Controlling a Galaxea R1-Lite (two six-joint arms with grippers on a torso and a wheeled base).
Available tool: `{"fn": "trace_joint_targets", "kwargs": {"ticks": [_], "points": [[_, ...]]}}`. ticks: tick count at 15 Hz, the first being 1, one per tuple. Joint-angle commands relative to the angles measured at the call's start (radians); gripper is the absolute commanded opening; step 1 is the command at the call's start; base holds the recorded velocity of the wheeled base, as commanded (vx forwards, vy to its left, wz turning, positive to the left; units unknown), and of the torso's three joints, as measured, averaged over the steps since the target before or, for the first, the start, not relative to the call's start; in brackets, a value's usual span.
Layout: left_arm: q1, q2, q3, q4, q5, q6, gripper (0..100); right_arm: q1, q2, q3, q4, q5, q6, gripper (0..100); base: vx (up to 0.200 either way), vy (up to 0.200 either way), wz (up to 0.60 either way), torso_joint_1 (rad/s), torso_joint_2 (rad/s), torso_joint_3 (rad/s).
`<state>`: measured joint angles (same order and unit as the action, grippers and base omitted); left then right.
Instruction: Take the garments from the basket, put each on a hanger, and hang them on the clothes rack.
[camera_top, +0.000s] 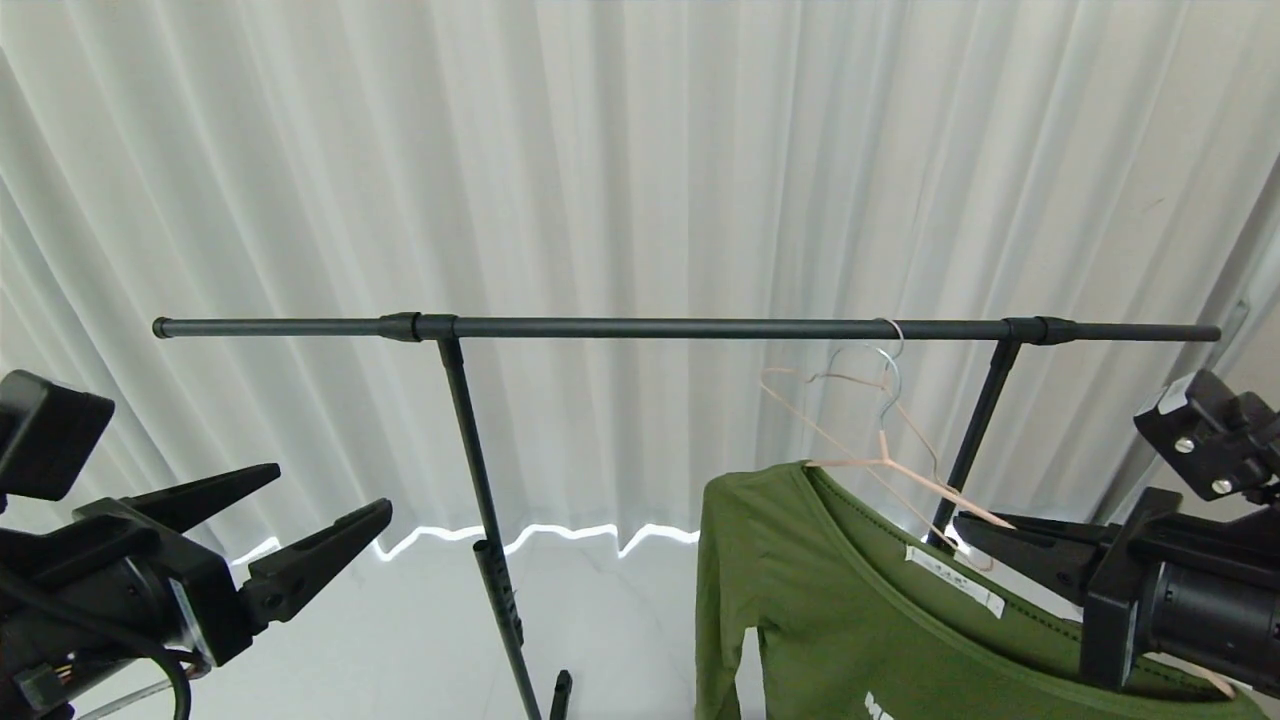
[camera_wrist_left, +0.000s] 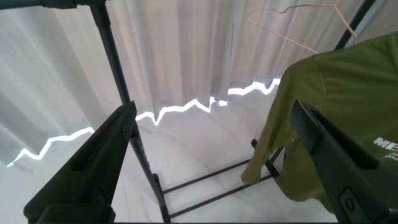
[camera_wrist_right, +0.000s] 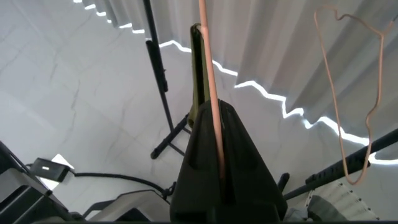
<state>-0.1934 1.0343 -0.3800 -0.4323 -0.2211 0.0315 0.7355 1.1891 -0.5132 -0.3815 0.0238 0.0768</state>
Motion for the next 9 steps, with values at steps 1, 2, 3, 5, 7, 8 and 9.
{"fn": "trace_joint_targets", "kwargs": {"ticks": [1,2,3,5,7,8,9], "points": [[0.0,0.007,0.004,0.0,0.0,0.001,100,-0.001,0.004,0.005,0.0,0.001,0.0,0,0.2,0.0,0.0,0.002,0.0,0.002],[0.0,0.009,0.004,0.0,0.0,0.002,100,0.001,0.007,0.005,0.0,0.002,0.0,0,0.2,0.0,0.0,-0.007,-0.01,0.007],[0.0,0.009,0.004,0.0,-0.001,0.002,100,0.001,0.009,0.012,0.0,0.004,0.001,0,0.2,0.0,0.0,-0.017,0.0,0.017],[0.0,0.007,0.006,0.0,-0.001,0.004,100,-0.001,0.009,0.036,-0.002,0.004,0.011,0,0.2,0.0,0.0,0.005,0.0,0.007],[0.0,0.003,0.007,0.0,-0.001,0.005,100,0.001,0.007,0.038,-0.002,0.004,0.032,0,0.2,0.0,0.0,0.01,0.0,0.002],[-0.001,0.003,0.007,0.0,-0.001,0.007,100,-0.001,0.01,0.039,-0.002,0.004,0.035,0,0.2,0.0,0.0,-0.002,0.0,0.002],[-0.001,0.001,0.009,0.0,-0.001,0.007,100,-0.001,0.015,0.042,-0.002,0.005,0.038,0,0.0,0.0,0.0,0.0,0.0,0.0]]}}
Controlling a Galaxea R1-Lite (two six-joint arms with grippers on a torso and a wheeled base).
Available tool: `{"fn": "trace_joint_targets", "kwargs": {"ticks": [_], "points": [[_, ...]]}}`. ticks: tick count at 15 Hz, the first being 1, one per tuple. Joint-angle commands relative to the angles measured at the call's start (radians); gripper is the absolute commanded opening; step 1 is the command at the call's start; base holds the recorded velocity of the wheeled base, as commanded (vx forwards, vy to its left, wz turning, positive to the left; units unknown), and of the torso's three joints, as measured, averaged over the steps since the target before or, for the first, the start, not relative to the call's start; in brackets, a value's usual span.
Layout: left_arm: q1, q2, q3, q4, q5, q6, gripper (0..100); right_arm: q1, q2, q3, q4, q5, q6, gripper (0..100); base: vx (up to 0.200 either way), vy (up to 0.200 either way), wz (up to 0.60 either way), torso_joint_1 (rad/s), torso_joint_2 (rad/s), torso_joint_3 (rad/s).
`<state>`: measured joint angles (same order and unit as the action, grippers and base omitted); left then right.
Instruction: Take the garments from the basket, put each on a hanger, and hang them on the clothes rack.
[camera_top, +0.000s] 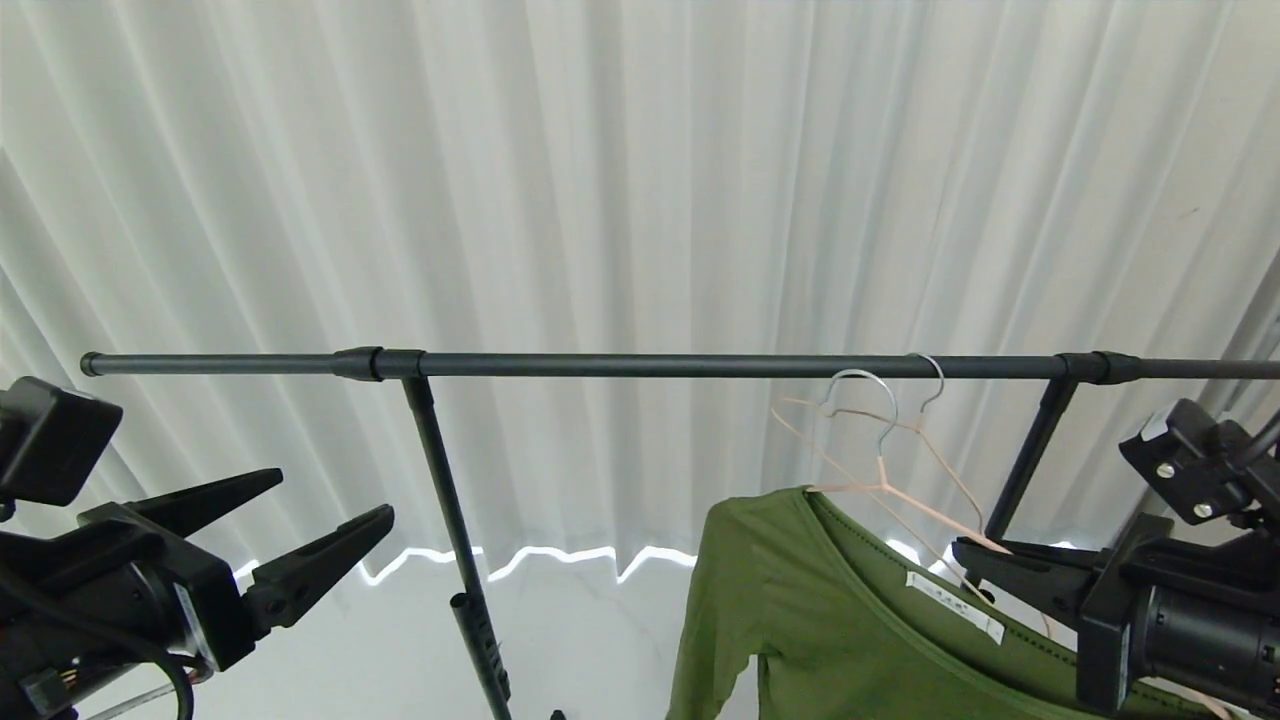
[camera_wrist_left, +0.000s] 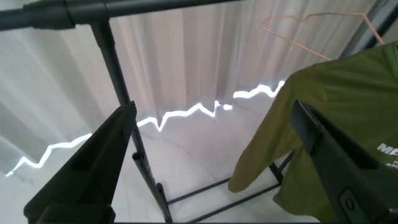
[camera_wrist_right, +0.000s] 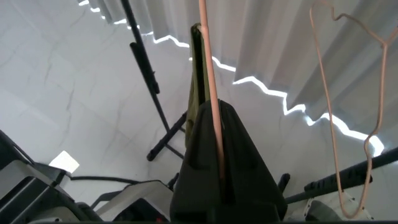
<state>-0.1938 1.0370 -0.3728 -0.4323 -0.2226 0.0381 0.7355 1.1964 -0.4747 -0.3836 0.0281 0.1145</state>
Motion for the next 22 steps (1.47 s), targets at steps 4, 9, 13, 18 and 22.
{"fn": "trace_joint_targets", "kwargs": {"ticks": [4,9,13,18,22], "points": [[-0.003,-0.014,0.008,0.0,0.0,0.034,100,-0.008,0.083,0.007,-0.08,0.0,0.044,0,0.0,0.0,0.0,0.0,0.0,0.0],[-0.003,-0.041,0.008,0.0,0.0,0.06,100,-0.042,0.201,0.022,-0.221,0.0,0.083,0,0.0,0.0,0.0,0.0,0.0,0.0],[-0.003,-0.043,0.012,0.0,0.0,0.06,100,-0.073,0.295,0.019,-0.34,0.001,0.099,0,0.0,0.0,0.0,0.0,0.0,0.0],[-0.003,-0.043,0.012,0.0,0.0,0.062,100,-0.091,0.416,-0.009,-0.443,0.003,0.103,0,0.0,0.0,0.0,0.0,0.0,0.0],[-0.004,-0.048,0.009,0.0,0.0,0.063,100,-0.099,0.482,-0.03,-0.505,0.007,0.103,0,0.0,0.0,0.0,0.0,0.0,0.0]]}}
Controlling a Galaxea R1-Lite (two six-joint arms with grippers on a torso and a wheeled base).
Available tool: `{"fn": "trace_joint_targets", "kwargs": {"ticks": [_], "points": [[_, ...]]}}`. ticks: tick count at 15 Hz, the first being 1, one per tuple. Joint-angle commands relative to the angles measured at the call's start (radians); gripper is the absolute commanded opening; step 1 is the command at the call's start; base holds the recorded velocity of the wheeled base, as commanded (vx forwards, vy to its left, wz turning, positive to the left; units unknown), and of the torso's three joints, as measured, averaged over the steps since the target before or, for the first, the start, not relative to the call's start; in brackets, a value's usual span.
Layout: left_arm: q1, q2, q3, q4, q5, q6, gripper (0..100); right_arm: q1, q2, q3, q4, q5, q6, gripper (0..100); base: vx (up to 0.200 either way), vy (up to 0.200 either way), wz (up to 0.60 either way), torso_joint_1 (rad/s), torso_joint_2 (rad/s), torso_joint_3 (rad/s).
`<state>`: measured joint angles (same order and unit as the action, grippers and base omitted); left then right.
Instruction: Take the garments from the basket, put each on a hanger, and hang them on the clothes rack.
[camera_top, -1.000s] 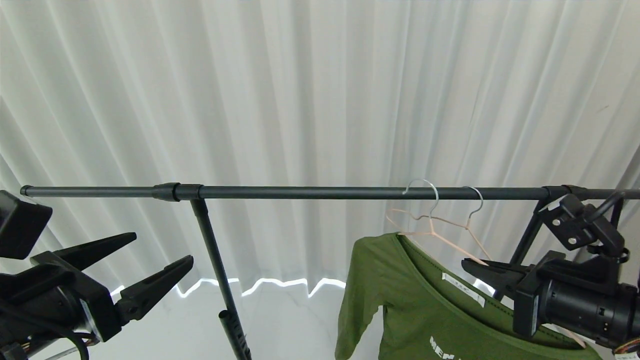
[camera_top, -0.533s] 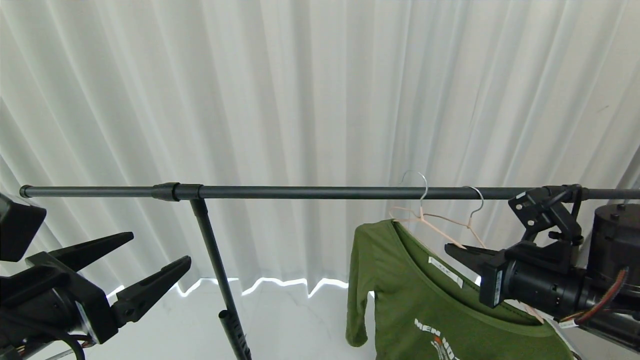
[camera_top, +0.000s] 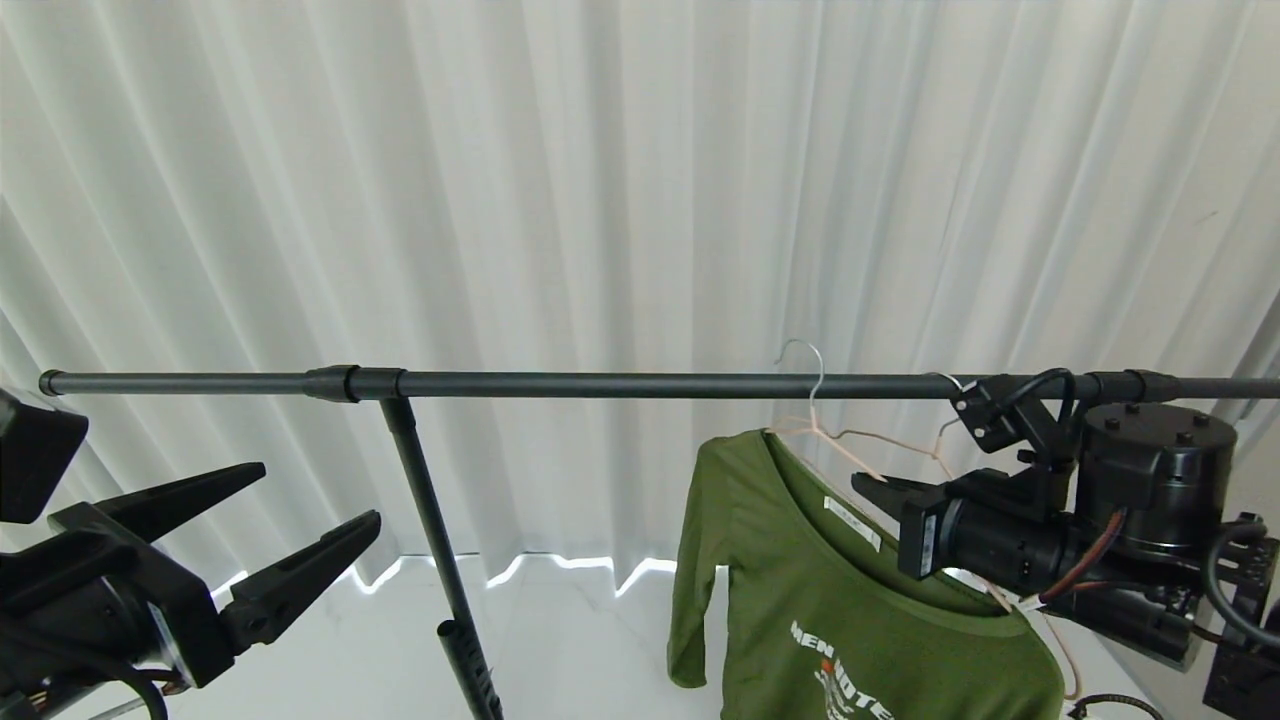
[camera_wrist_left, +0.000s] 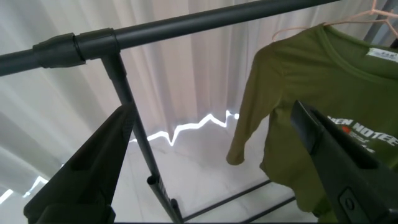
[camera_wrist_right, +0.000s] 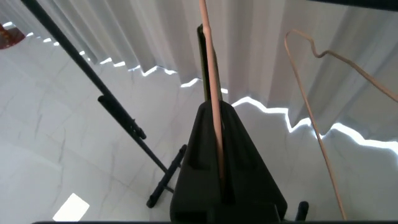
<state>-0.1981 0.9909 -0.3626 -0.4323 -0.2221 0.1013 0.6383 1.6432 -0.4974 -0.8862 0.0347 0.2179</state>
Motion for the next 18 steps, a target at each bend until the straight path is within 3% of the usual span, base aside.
{"fn": "trace_joint_targets", "kwargs": {"ticks": [1,18], "points": [[0.0,-0.008,-0.001,0.0,0.0,0.0,100,-0.002,0.049,-0.013,-0.002,0.001,0.003,0,0.0,0.0,0.0,0.0,0.0,0.0],[0.0,-0.024,0.002,0.0,0.001,0.017,100,-0.002,0.127,-0.073,-0.002,0.001,0.006,0,0.0,0.0,0.0,0.0,0.0,0.0]]}}
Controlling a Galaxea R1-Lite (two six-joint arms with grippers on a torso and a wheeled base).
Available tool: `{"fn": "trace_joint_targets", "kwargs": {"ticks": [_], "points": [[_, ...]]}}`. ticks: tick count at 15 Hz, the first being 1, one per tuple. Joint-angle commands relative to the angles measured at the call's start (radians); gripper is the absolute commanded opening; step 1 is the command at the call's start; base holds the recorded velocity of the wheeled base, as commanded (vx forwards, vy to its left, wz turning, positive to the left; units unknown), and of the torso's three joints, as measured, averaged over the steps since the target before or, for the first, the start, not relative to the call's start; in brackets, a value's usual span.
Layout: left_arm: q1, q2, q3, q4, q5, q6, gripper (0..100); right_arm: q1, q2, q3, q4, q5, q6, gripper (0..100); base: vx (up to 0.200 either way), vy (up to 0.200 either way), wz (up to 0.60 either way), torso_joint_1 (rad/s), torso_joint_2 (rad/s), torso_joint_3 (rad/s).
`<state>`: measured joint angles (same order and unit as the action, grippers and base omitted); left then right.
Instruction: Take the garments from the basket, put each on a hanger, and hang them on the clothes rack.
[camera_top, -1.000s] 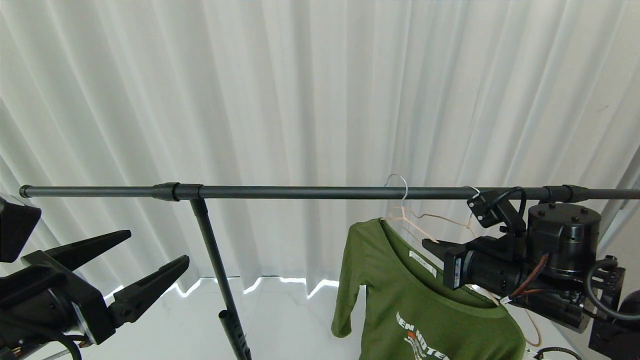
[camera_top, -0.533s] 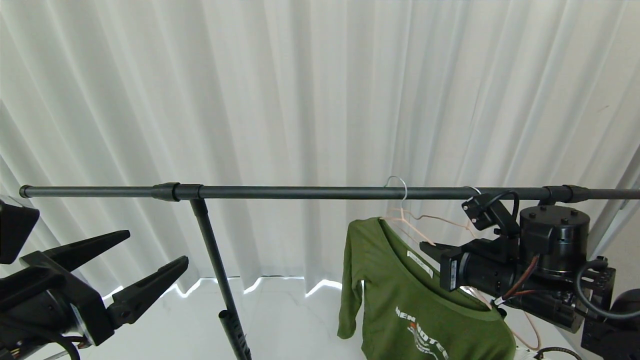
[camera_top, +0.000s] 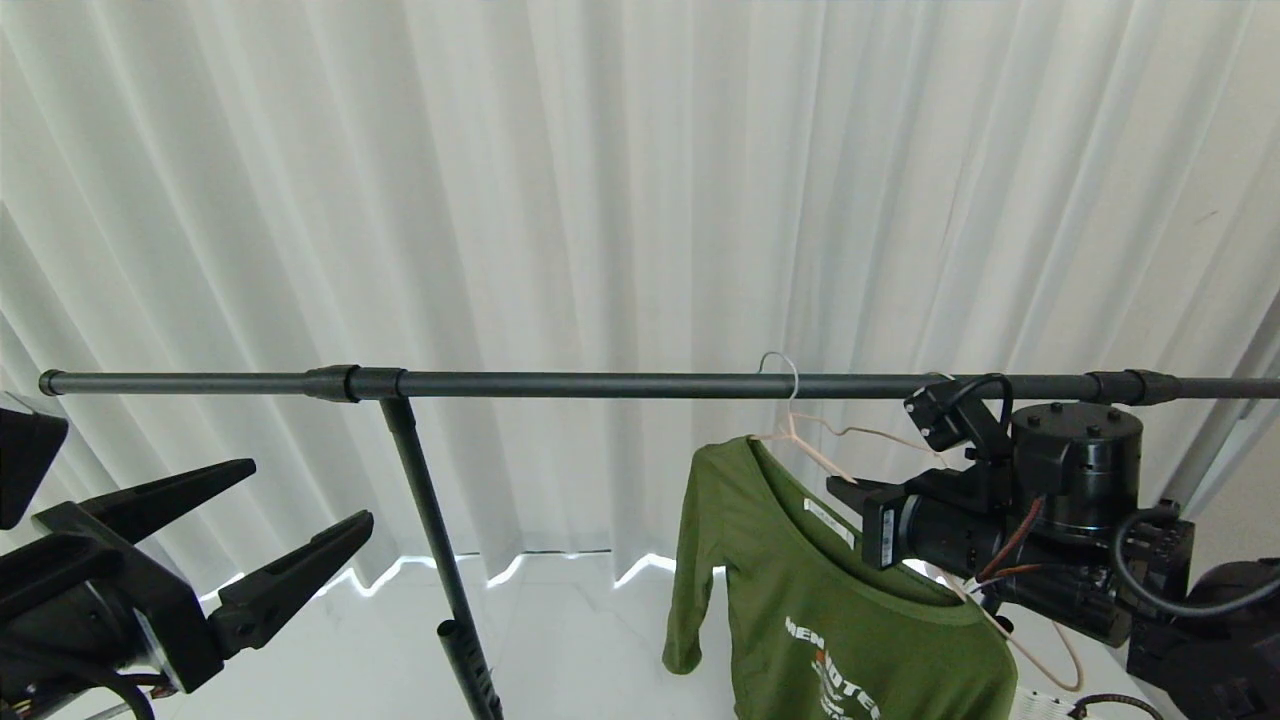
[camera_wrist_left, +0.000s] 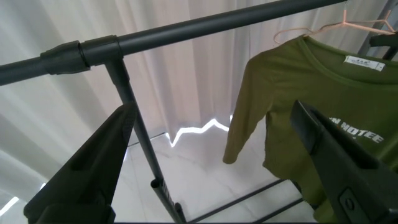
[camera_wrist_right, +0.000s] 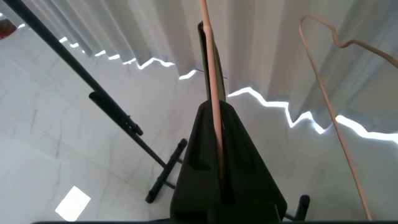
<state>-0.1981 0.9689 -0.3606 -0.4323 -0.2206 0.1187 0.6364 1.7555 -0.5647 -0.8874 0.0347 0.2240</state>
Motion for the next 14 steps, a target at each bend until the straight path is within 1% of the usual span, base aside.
{"fn": "trace_joint_targets", "kwargs": {"ticks": [1,7,11,12,14], "points": [[0.0,-0.003,0.0,0.0,0.0,-0.001,100,0.002,0.016,-0.007,-0.001,0.002,0.0,0,0.0,0.0,0.0,0.0,0.0,0.0],[0.0,-0.007,0.0,0.0,0.0,0.001,100,0.009,0.056,-0.04,-0.002,0.004,-0.002,0,0.0,0.0,0.0,0.0,0.0,0.0],[0.002,-0.009,0.0,0.0,0.0,-0.001,100,0.012,0.044,-0.032,-0.001,0.004,-0.003,0,0.0,0.0,0.0,0.0,0.0,0.0],[0.002,-0.01,0.0,0.0,0.0,-0.001,100,0.012,0.042,-0.031,-0.002,0.004,-0.011,100,0.0,0.0,0.0,0.0,0.0,0.0],[0.003,-0.01,0.0,0.0,0.001,-0.001,100,0.014,0.03,-0.032,-0.01,-0.006,-0.002,100,0.0,0.0,0.0,0.0,0.0,0.0]]}}
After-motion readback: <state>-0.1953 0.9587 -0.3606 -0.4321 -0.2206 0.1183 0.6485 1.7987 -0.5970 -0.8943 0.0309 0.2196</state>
